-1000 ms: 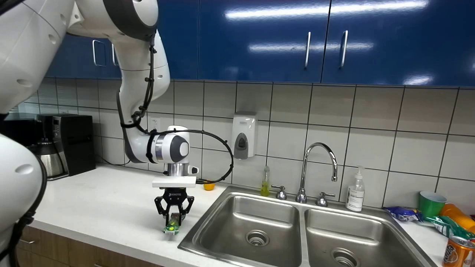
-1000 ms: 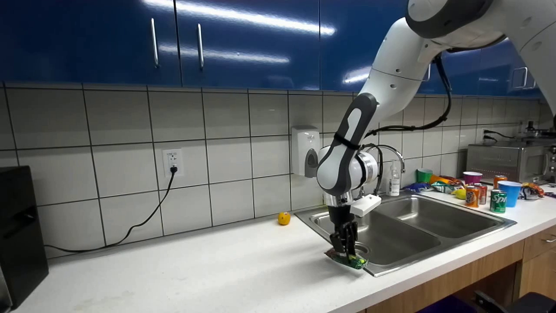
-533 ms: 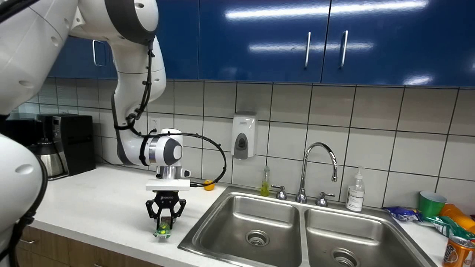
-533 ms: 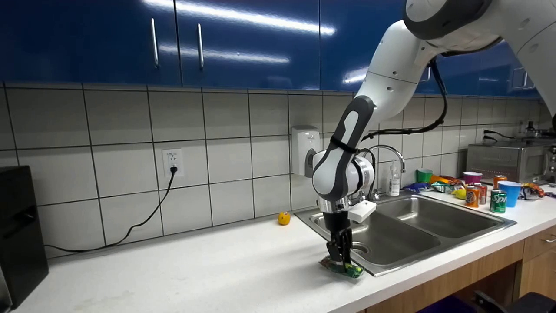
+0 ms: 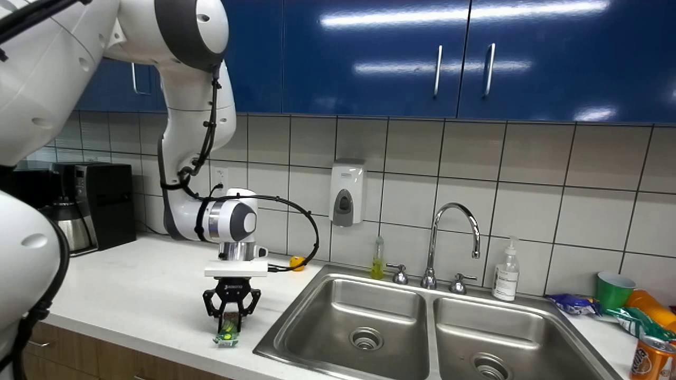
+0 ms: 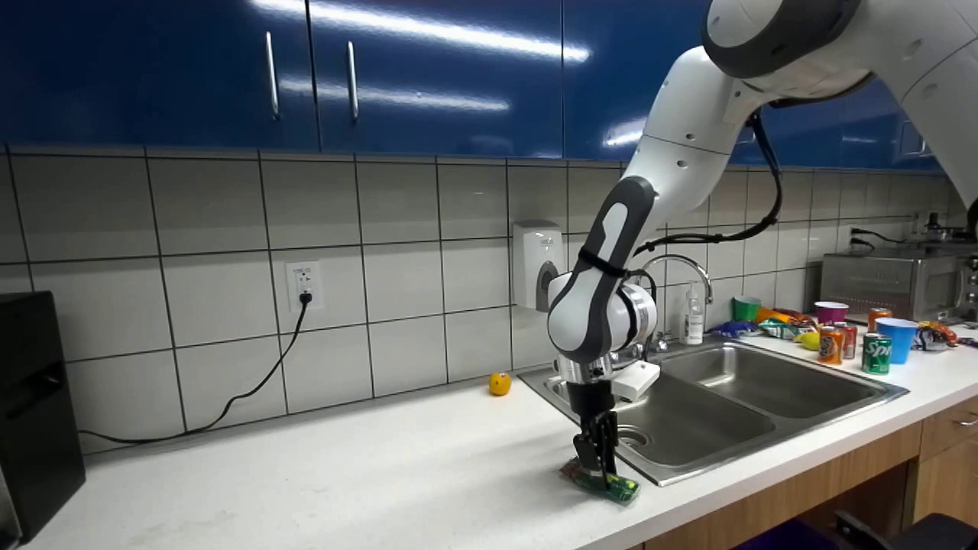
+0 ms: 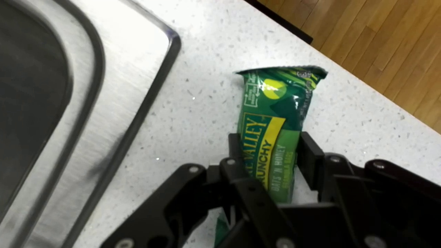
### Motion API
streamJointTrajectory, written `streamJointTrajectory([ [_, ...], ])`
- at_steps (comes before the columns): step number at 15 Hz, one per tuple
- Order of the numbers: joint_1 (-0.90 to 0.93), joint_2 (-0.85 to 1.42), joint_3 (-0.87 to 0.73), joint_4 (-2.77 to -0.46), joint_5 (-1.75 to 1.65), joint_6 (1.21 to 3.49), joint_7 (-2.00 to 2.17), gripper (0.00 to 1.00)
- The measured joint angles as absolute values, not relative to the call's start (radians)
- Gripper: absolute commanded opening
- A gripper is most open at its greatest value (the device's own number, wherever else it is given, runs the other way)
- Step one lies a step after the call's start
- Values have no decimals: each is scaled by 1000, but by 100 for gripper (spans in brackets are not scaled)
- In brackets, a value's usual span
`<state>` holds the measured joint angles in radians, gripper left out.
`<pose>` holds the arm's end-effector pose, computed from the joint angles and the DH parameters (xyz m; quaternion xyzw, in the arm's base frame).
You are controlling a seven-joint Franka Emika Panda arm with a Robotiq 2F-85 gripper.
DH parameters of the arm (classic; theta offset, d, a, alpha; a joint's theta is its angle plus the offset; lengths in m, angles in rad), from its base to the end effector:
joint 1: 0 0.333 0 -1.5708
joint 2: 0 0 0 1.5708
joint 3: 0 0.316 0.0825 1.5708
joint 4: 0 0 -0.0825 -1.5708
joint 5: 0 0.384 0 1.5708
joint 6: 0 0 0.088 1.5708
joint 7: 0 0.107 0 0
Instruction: Move the green object to the counter
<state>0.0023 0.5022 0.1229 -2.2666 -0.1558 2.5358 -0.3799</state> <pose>0.4980 0.0695 0.1203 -0.9440 -0.3102 0.1122 0.0077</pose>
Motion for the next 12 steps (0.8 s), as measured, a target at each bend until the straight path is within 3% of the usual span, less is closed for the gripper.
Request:
streamJointTrajectory([
  [2,1,502,123,-2267,-152,2537,-380,76],
  [5,-5,504,123,-2267,-150,2537,-381,99],
  [12,-21,496,118,-2267,-145,2556,-381,100],
])
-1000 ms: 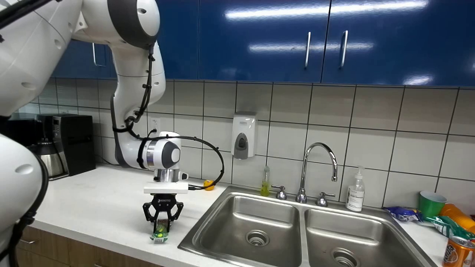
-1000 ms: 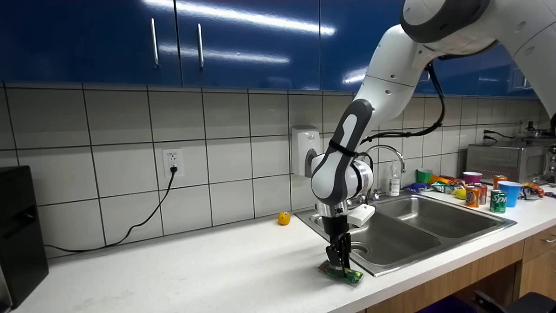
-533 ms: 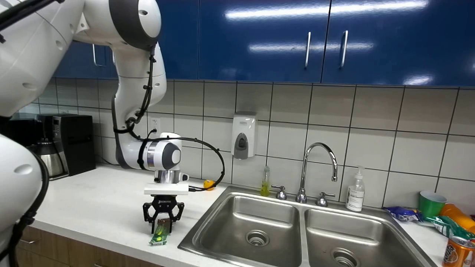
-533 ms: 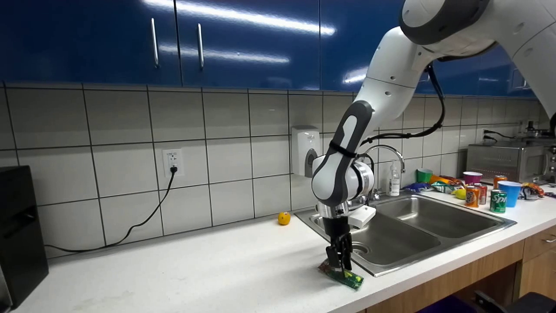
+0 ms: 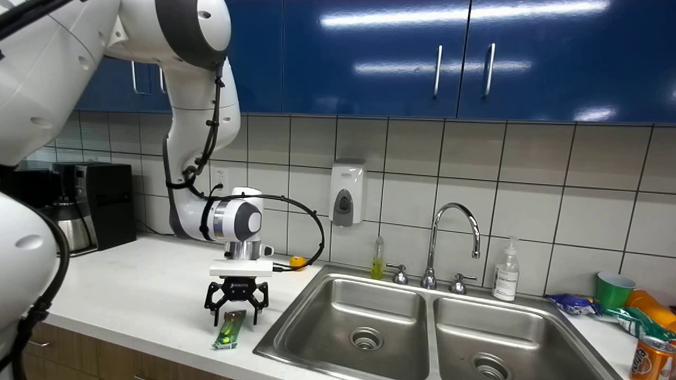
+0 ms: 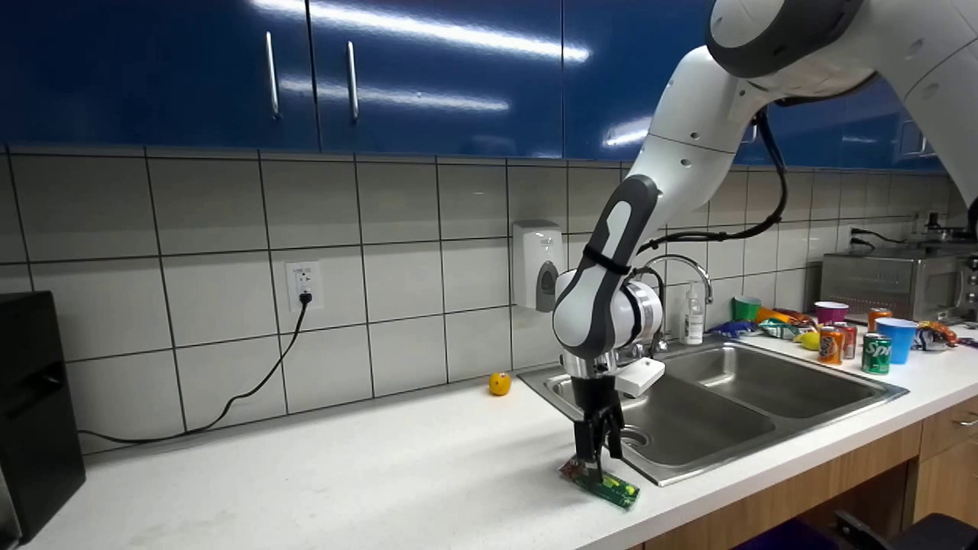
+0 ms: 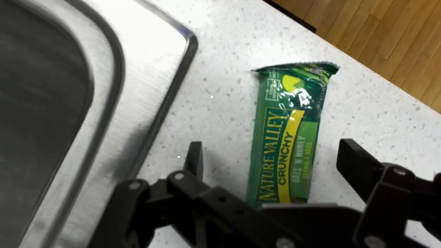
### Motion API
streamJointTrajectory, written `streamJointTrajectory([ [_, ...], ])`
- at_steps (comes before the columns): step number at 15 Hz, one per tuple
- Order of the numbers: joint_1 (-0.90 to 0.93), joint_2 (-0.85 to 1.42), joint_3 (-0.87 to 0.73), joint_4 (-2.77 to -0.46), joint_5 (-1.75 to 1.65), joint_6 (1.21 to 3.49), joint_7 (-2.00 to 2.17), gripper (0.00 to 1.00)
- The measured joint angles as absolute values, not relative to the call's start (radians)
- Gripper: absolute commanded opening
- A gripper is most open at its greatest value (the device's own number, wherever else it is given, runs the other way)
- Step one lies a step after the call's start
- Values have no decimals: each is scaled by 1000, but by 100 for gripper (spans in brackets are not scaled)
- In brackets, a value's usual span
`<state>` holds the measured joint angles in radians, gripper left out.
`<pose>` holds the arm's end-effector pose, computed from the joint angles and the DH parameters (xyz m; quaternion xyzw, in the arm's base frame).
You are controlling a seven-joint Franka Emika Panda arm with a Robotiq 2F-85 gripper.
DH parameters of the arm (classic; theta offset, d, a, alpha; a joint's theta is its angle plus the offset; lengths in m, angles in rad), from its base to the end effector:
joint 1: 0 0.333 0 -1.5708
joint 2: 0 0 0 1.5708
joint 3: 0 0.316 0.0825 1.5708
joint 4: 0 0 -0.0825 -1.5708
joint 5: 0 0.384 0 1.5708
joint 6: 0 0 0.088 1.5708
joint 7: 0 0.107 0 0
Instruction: Move the green object to the counter
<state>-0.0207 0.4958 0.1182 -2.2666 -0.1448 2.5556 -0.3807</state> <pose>0.5034 0.0559 0.1246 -0.9508 -0.2934 0.0994 0.0090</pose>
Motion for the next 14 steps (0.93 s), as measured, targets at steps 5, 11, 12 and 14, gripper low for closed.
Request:
streamJointTrajectory([
  [5,-26,459,106,-2273,-144,2564,-377,100],
  [11,-28,391,78,-2306,-140,2580,-363,100],
  [12,-28,382,73,-2312,-139,2583,-359,100],
  [14,-28,362,63,-2325,-138,2587,-352,100],
])
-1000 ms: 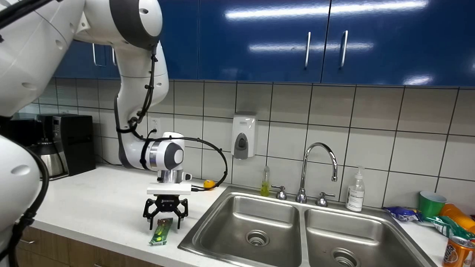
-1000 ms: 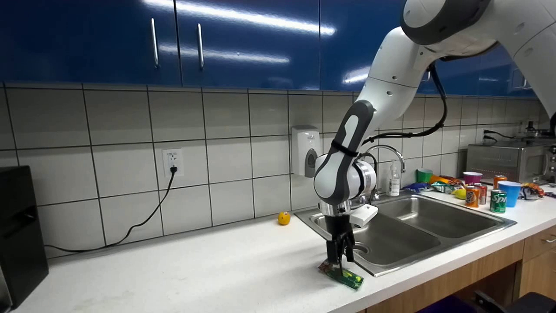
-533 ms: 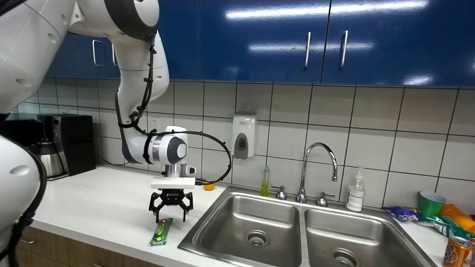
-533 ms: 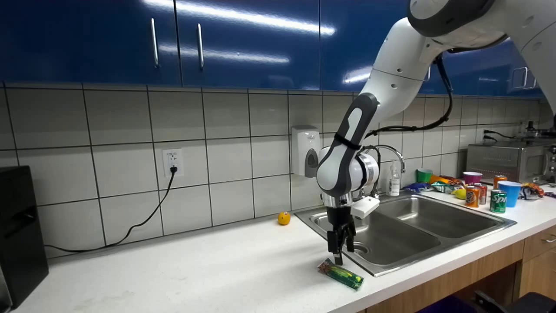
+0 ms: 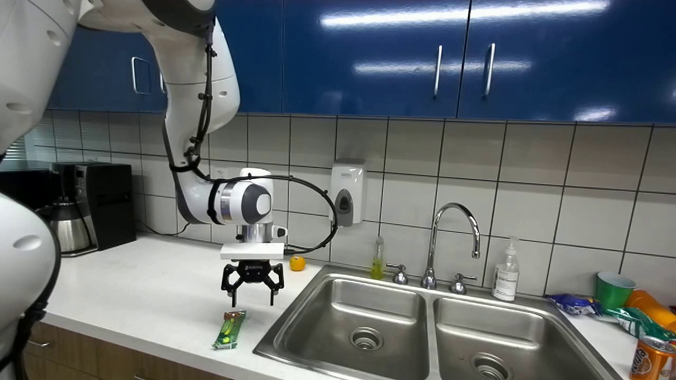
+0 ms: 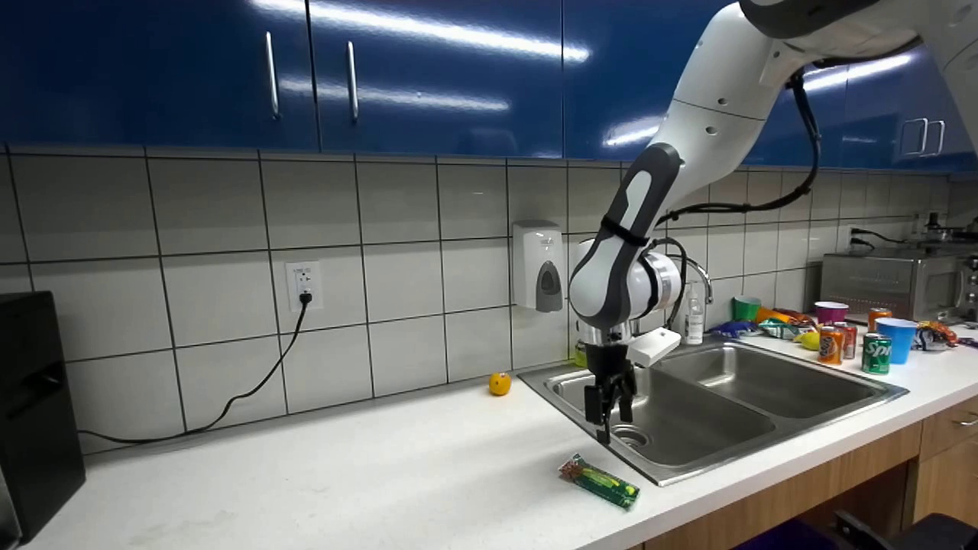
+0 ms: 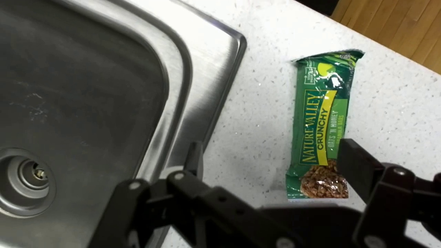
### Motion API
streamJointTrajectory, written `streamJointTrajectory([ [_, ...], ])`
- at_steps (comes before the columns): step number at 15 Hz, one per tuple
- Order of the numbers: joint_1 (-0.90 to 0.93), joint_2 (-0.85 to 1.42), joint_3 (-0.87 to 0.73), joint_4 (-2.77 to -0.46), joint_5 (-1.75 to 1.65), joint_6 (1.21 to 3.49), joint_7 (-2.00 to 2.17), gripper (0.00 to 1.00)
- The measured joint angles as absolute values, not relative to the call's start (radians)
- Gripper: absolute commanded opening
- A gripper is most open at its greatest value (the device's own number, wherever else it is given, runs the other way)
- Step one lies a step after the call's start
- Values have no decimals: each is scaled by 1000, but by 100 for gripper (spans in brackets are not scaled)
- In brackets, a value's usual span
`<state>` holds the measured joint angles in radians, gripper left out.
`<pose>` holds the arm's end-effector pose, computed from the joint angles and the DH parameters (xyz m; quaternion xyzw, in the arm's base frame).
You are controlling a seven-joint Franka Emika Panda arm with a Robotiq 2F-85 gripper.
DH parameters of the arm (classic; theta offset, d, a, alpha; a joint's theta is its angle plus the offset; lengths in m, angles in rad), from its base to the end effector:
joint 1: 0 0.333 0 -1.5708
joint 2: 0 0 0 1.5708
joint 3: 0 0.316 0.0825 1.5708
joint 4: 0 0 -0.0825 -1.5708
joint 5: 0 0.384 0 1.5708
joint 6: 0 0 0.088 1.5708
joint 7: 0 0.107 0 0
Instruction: Move the green object to the counter
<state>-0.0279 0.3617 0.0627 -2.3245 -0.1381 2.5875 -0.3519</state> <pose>0.5085 0.0217 0.1760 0.9670 0.2493 -0.0512 0.0143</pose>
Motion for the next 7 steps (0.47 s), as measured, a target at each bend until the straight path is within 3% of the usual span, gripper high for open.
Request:
streamJointTrajectory([
  [7,-28,317,32,-2355,-137,2600,-314,100],
])
